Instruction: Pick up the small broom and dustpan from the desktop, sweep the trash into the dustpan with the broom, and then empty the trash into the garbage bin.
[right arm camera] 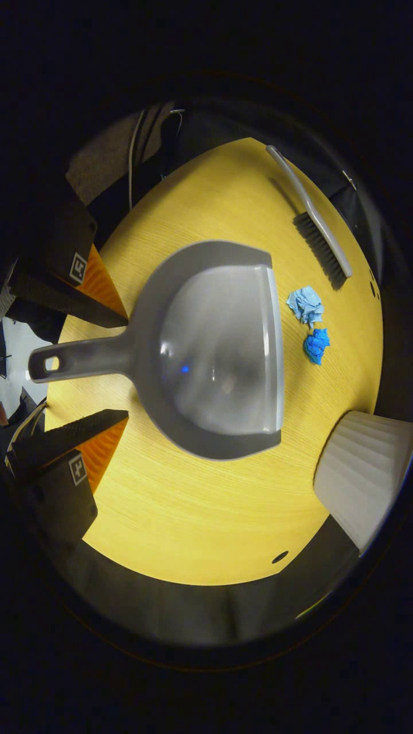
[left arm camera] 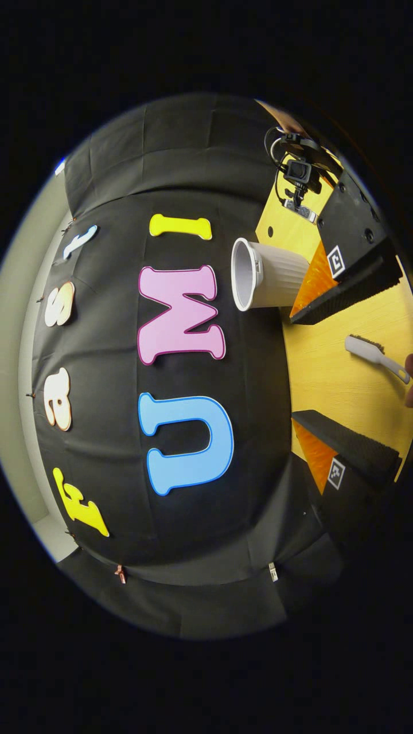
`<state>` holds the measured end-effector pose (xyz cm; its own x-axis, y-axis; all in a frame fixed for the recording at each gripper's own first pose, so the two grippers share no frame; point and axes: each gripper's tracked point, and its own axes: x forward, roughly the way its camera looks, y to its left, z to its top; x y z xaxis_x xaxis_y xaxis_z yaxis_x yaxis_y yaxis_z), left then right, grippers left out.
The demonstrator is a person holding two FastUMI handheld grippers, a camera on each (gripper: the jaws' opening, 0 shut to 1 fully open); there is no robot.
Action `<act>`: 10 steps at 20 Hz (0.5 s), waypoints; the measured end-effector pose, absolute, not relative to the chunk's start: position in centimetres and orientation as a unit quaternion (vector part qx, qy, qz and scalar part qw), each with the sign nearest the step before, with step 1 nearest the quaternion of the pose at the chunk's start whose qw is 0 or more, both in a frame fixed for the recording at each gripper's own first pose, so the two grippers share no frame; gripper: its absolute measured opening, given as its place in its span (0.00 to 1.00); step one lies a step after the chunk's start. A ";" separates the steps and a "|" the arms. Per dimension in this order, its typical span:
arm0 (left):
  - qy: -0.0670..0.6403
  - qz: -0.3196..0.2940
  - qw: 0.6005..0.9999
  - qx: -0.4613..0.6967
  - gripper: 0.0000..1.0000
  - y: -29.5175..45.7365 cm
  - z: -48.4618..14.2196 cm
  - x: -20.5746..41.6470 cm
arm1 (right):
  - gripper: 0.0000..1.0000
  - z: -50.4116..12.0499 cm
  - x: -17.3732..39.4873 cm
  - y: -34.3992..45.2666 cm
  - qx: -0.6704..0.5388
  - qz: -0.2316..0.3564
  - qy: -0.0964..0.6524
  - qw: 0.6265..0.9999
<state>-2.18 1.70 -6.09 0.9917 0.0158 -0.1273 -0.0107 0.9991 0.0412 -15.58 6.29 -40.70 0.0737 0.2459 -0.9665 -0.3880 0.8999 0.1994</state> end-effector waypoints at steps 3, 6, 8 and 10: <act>0.067 0.008 0.998 0.021 0.97 1.9 -6.2 -2.0 | 0.87 -41.4 -15.5 7.4 -0.047 0.226 0.652 0.722; 0.070 0.007 0.997 0.019 0.97 2.0 -6.7 -1.7 | 0.87 -42.2 -15.3 8.0 -0.061 0.235 0.657 0.714; 0.075 0.006 0.997 0.016 0.97 2.1 -7.1 -1.5 | 0.84 -43.0 -15.2 8.1 -0.063 0.229 0.660 0.713; 0.078 0.004 0.997 0.014 0.97 2.3 -7.4 -1.2 | 0.69 -43.1 -15.3 8.6 -0.050 0.232 0.669 0.704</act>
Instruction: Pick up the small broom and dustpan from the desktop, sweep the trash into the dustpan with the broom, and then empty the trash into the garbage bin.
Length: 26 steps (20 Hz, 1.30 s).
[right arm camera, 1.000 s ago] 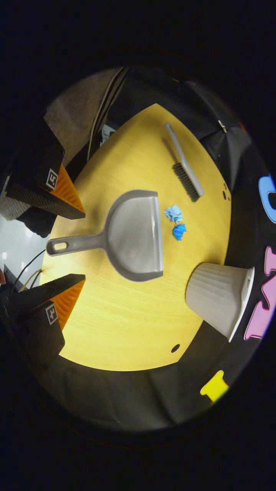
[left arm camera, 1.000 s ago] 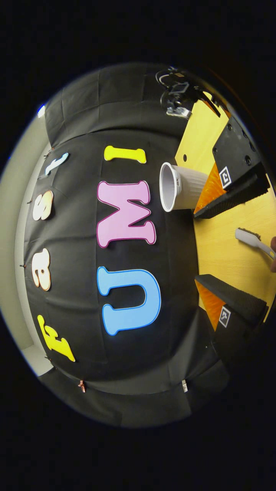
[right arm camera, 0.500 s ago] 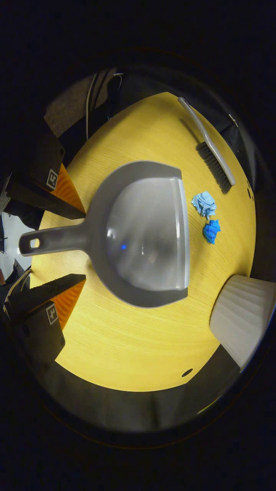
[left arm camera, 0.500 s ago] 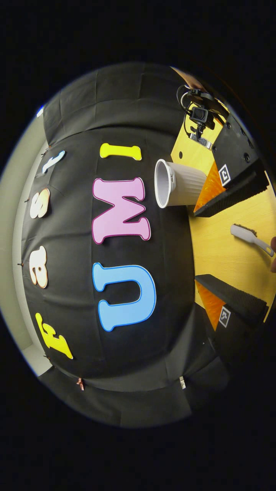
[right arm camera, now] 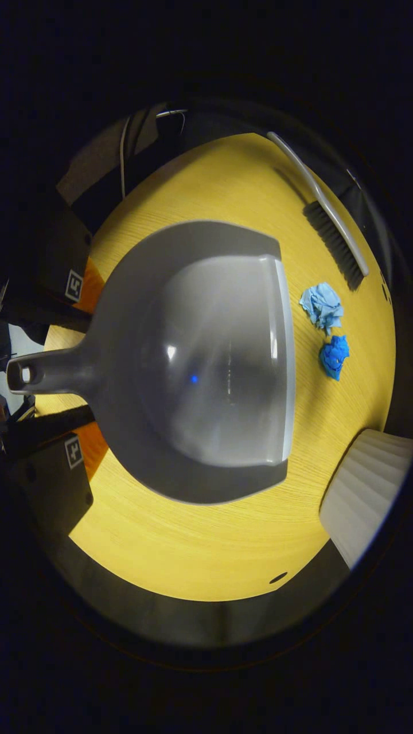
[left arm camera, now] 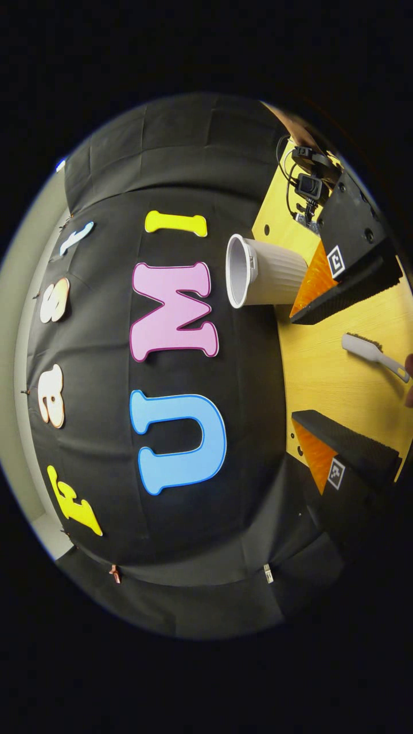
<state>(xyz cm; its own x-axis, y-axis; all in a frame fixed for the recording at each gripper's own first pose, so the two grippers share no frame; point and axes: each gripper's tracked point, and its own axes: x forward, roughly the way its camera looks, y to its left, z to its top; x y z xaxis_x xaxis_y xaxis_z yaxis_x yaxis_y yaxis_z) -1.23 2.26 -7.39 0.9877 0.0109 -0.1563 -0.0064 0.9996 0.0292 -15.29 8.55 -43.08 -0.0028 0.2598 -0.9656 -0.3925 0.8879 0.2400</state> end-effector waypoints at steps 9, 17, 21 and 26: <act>0.110 -0.008 0.994 0.003 0.98 3.6 -10.5 0.0 | 0.56 -42.9 -15.4 9.1 -0.053 0.245 0.656 0.712; 0.315 -0.078 0.945 -0.052 0.98 1.4 -23.2 -1.0 | 0.36 -43.0 -15.6 9.3 -0.068 0.269 0.681 0.678; 0.417 -0.103 0.902 -0.041 0.96 0.6 -29.0 -2.0 | 0.35 -43.3 -15.0 8.3 -0.091 0.302 0.670 0.672; 0.515 -0.098 0.851 0.011 0.95 1.5 -34.4 -2.9 | 0.35 -43.7 -14.5 6.7 -0.128 0.346 0.656 0.658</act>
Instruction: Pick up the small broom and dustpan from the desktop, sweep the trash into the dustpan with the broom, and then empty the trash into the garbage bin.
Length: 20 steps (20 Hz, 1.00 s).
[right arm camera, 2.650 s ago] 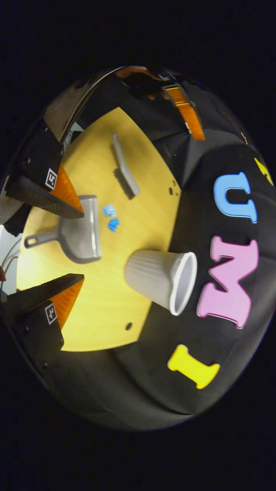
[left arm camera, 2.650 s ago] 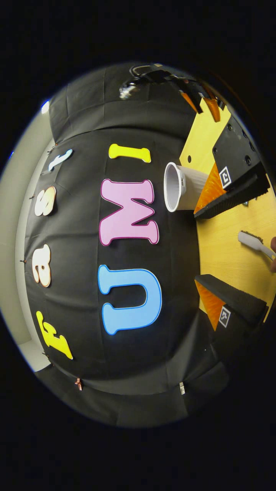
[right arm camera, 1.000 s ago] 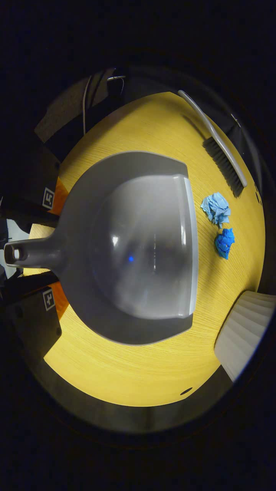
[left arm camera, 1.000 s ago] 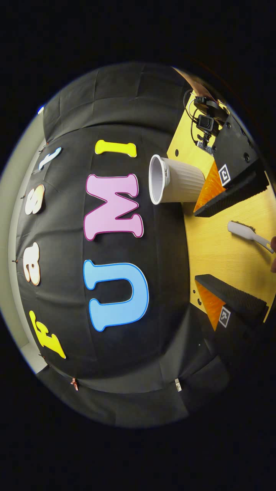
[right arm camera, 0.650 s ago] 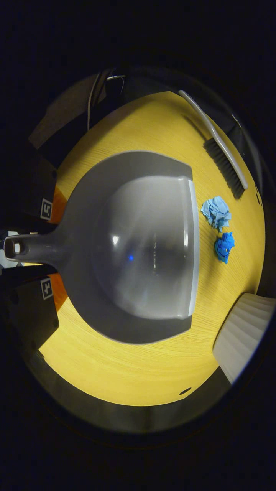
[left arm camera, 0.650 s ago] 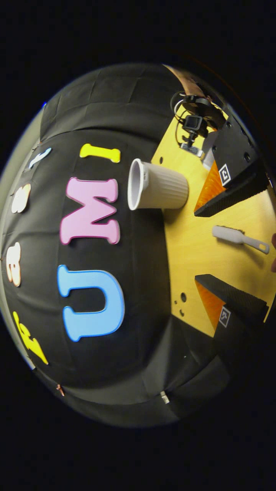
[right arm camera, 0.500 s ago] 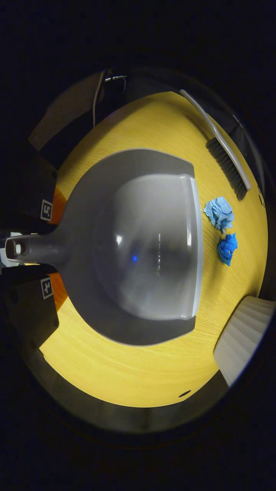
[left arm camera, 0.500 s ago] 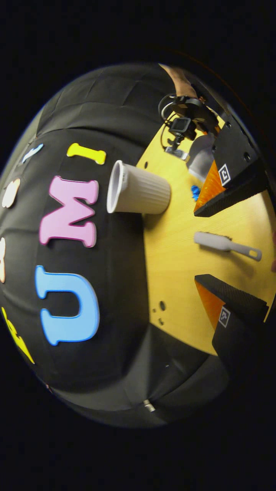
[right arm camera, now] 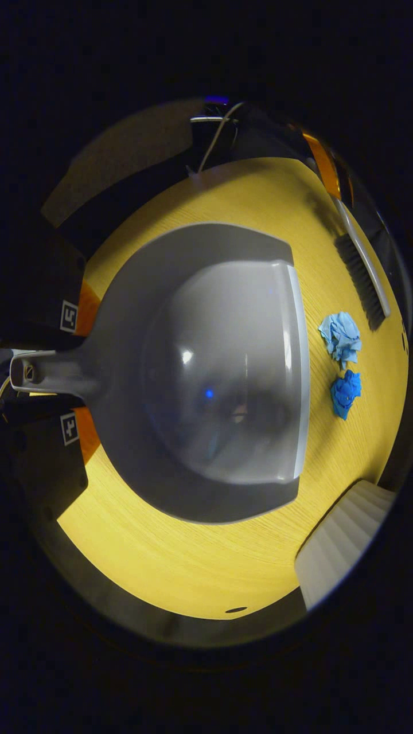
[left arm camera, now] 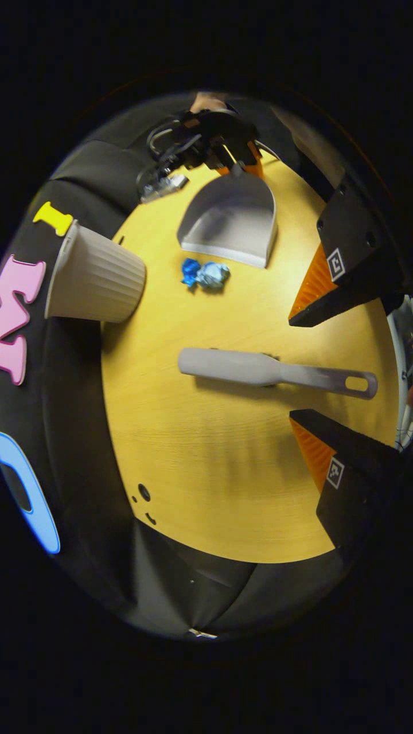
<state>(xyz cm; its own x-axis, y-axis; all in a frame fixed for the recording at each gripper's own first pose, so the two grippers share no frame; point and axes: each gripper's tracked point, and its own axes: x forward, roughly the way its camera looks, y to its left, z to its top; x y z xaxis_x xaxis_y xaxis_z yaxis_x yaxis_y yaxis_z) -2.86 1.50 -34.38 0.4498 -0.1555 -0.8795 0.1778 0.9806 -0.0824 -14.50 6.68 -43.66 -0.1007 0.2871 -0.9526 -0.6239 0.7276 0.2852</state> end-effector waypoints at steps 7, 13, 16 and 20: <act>0.588 -0.097 0.803 0.011 0.91 1.2 -38.1 -2.7 | 0.35 -43.6 -14.7 6.5 -0.160 0.373 0.646 0.646; 0.634 -0.101 0.765 0.045 0.78 1.2 -40.7 -3.0 | 0.35 -43.6 -14.6 6.5 -0.159 0.377 0.643 0.648; 0.637 -0.104 0.762 0.057 0.64 0.8 -41.1 -2.5 | 0.35 -43.6 -14.6 6.4 -0.163 0.376 0.640 0.650; 0.640 -0.118 0.755 0.083 0.33 0.3 -41.0 -2.0 | 0.35 -43.5 -14.6 6.5 -0.157 0.378 0.642 0.649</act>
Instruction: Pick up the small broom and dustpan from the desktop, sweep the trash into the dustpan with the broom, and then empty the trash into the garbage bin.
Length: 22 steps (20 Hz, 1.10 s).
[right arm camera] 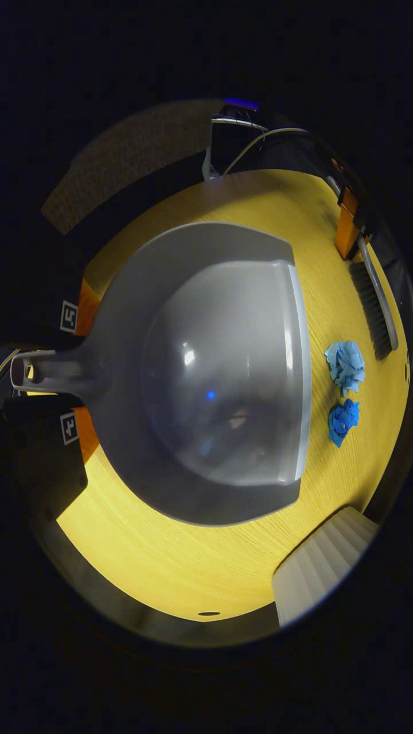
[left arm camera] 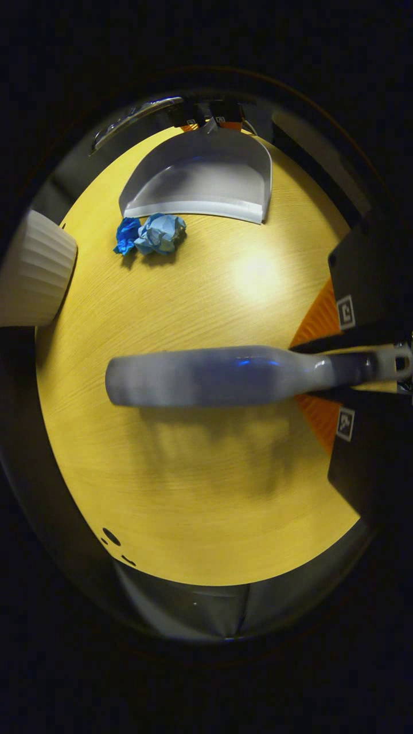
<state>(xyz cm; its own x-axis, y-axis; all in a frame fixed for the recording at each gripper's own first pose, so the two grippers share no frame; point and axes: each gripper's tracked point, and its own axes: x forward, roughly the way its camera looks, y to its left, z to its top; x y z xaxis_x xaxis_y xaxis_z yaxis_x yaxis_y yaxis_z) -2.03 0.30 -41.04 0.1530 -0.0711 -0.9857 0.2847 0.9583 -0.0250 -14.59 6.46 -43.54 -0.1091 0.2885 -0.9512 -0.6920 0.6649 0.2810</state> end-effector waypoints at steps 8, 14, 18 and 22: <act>0.629 -0.190 0.742 0.132 0.26 -4.1 -40.4 0.6 | 0.35 -43.5 -14.4 6.6 -0.149 0.378 0.641 0.651; 0.630 -0.226 0.730 0.141 0.26 -7.9 -40.1 2.1 | 0.35 -43.5 -14.4 6.6 -0.146 0.378 0.641 0.652; 0.633 -0.273 0.714 0.122 0.26 -11.1 -39.9 0.9 | 0.35 -43.3 -14.4 6.8 -0.139 0.376 0.641 0.654; 0.641 -0.345 0.680 0.095 0.26 -14.5 -38.5 -2.0 | 0.35 -43.4 -14.5 6.8 -0.136 0.380 0.638 0.655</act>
